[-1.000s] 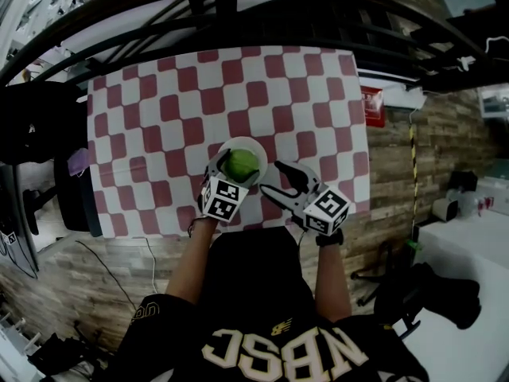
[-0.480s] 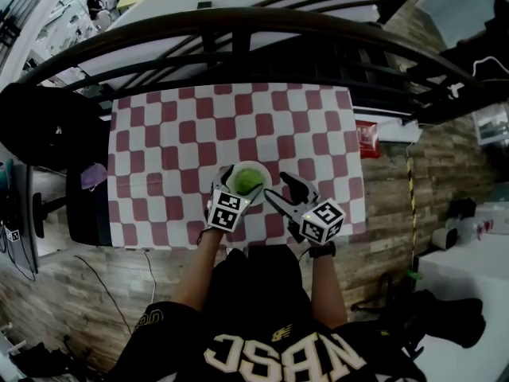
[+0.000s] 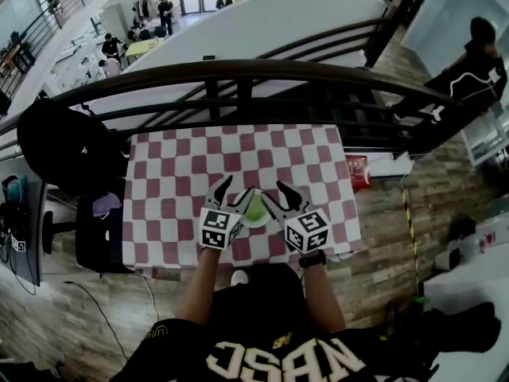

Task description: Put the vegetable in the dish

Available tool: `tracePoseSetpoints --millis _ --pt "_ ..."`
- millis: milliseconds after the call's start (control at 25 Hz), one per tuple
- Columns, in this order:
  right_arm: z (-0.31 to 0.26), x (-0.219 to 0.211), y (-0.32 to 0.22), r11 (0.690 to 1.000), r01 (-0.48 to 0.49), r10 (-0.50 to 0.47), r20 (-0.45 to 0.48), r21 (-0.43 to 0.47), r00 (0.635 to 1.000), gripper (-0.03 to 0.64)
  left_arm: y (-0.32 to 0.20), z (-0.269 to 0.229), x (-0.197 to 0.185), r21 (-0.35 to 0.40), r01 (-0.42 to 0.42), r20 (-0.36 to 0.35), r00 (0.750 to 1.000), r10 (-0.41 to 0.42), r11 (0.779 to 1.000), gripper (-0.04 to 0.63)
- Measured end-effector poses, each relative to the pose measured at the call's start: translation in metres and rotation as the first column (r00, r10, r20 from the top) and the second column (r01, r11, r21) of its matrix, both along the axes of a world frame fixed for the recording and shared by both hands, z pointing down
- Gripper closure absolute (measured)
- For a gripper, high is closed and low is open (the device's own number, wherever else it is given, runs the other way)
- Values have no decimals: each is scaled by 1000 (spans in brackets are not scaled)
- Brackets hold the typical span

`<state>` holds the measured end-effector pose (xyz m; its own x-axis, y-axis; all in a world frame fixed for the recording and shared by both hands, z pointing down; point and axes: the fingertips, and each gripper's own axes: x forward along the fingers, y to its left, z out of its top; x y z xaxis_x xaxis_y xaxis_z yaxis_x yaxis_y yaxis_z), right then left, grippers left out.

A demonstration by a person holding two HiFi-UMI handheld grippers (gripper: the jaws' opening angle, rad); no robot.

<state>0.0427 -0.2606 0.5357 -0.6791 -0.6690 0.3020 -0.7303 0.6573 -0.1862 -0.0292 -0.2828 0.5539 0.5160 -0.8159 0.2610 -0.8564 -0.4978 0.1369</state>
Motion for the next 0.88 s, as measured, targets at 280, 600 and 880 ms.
tracePoseSetpoints --millis 280,600,880 --pt "-48 -12 16 987 -127 128 -7 102 992 545 24 -72 -25 137 82 -51 996 -76 987 413" --pt "-88 -4 49 947 -235 243 -7 221 970 601 59 -101 -43 219 136 -30 991 -133 966 554" --pt "-94 -11 68 940 -226 238 -16 257 971 601 79 -99 -45 214 145 -38 989 -140 966 577"
